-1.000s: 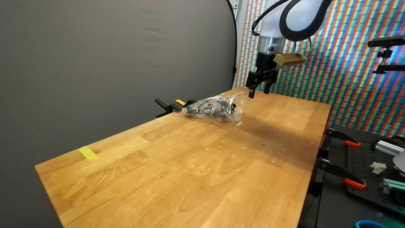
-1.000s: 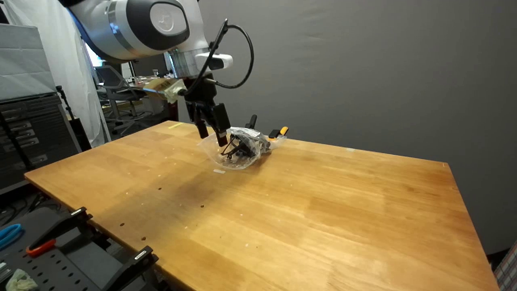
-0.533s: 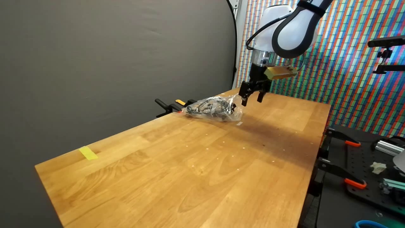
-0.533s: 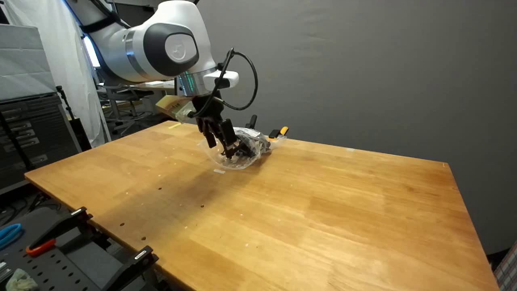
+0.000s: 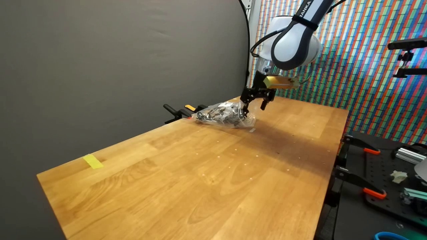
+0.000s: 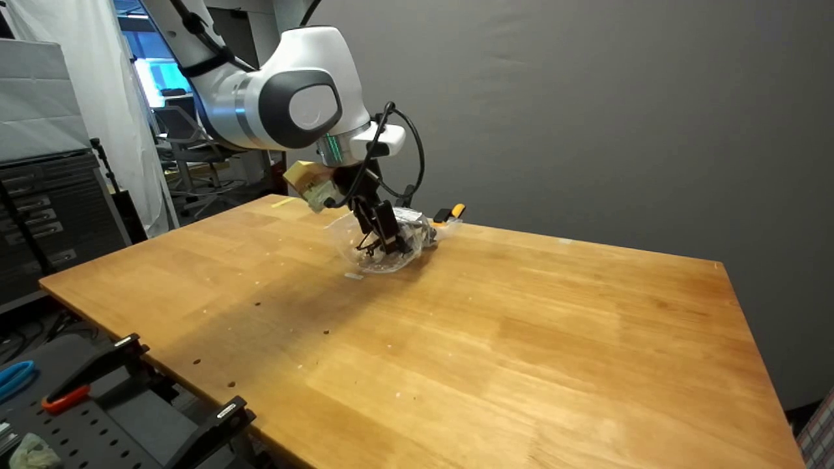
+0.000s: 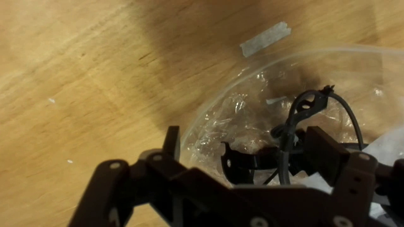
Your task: Remove the cable from the plastic
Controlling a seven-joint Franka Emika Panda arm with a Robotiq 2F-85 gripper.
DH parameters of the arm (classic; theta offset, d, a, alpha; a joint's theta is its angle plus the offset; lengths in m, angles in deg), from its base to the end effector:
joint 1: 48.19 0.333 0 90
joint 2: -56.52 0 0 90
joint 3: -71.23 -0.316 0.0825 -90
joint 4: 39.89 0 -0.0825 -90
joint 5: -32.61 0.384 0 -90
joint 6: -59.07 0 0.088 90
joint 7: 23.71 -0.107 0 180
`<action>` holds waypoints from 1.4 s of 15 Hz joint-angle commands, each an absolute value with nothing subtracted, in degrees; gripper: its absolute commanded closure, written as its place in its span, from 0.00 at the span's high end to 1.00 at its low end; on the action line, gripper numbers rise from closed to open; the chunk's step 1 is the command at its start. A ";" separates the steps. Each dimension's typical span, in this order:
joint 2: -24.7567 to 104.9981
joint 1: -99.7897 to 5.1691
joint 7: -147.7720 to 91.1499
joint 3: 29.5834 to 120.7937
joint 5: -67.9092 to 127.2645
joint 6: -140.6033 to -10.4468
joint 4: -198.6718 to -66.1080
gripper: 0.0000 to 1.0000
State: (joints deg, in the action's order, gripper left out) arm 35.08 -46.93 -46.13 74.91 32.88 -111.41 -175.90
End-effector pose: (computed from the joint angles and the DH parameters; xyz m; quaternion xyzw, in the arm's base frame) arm 0.5252 -0.0235 0.1900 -0.9705 0.2124 -0.1140 0.0092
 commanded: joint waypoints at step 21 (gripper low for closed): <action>26.89 -48.04 -44.34 70.38 47.63 -113.95 -166.08 0.95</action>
State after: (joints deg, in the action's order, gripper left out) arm 28.31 -47.30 -45.94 71.18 45.74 -112.44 -168.38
